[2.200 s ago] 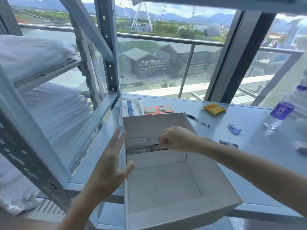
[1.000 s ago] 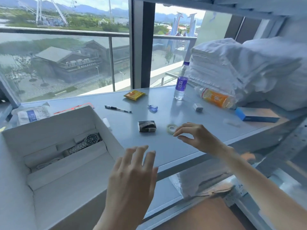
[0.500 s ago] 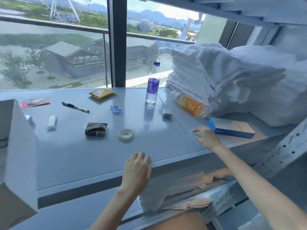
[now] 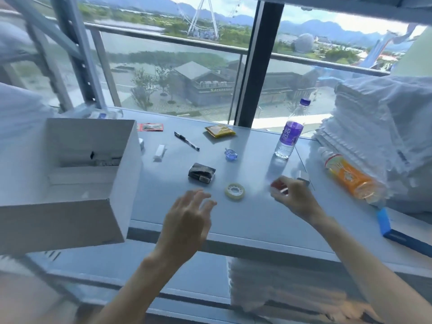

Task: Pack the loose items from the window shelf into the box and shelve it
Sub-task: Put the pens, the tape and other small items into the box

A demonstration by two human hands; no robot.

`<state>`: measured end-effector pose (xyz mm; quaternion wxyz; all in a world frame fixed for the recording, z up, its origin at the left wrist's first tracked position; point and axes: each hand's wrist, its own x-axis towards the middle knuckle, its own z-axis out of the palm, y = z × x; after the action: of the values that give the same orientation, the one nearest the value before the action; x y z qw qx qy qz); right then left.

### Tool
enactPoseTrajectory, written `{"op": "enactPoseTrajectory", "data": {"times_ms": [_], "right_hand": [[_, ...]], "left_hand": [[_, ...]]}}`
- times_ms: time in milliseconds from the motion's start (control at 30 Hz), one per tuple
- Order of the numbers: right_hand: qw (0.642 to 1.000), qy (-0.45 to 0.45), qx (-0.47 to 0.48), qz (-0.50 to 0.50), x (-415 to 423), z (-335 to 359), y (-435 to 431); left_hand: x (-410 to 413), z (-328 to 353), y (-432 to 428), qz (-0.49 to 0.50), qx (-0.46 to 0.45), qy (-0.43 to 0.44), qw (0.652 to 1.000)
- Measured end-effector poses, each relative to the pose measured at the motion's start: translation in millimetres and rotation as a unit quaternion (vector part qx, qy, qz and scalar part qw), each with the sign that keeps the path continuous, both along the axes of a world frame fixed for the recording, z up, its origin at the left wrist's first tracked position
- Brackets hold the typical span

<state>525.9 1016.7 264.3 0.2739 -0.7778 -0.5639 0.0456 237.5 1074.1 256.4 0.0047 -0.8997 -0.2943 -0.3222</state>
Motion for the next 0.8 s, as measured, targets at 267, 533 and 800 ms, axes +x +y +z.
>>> {"op": "enactPoseTrajectory", "data": {"times_ms": [267,533,800], "right_hand": [[0.967,0.033,0.101,0.232,-156.1,81.4,110.4],[0.941,-0.009,0.074,0.329,-294.6,98.9,216.3],[0.932,-0.129,-0.105,0.323,-383.0,54.4,325.0]], "left_hand": [[-146.5,60.1,42.1,0.176,0.066,-0.012,0.982],[-242.6,35.0,93.5,0.124,0.068,0.062,0.988],[-273.2,23.4,131.0,0.037,0.105,0.006,0.994]]}}
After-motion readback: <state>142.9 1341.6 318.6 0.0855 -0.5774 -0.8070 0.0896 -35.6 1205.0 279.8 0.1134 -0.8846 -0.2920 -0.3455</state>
